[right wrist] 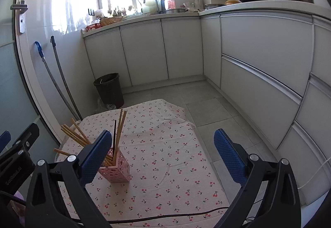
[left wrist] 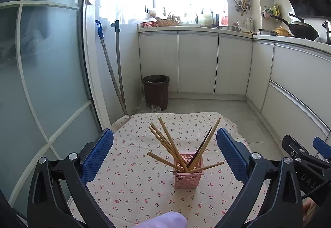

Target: Organize utensils

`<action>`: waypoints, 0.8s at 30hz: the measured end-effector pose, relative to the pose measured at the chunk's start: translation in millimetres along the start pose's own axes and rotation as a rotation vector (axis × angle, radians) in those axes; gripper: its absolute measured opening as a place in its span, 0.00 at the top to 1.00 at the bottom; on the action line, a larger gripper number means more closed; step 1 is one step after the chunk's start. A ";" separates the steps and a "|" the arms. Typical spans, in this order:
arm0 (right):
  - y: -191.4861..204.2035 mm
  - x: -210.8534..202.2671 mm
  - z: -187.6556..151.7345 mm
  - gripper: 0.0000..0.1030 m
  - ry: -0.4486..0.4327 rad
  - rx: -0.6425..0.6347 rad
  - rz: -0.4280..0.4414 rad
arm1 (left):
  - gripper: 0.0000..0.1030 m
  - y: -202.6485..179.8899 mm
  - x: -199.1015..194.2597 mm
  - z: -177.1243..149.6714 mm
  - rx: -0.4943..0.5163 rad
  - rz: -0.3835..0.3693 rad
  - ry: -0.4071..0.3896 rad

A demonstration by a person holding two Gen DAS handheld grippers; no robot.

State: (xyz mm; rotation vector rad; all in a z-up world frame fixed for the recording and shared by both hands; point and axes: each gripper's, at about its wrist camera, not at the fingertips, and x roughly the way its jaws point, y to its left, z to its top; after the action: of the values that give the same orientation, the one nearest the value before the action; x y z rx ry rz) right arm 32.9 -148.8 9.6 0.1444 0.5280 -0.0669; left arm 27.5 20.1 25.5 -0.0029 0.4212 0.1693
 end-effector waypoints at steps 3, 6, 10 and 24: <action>-0.3 2.1 -1.1 0.07 0.012 0.002 0.003 | 0.07 -3.5 -0.6 -3.8 0.011 0.002 0.006; -0.3 3.2 -2.2 0.07 0.020 0.002 0.003 | 0.07 -6.3 0.5 -6.0 0.018 0.005 0.013; 0.4 3.2 -1.3 0.07 0.027 0.001 0.007 | 0.07 -8.4 1.5 -6.7 0.027 0.011 0.017; 2.5 7.7 -4.0 0.07 0.049 -0.011 -0.001 | 0.07 -8.0 4.2 -7.1 0.023 0.020 0.028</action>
State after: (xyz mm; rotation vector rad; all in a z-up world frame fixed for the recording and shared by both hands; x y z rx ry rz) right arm 37.9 -145.9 2.6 0.1357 0.5777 -0.0618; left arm 29.7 12.6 17.1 0.0214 0.4514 0.1843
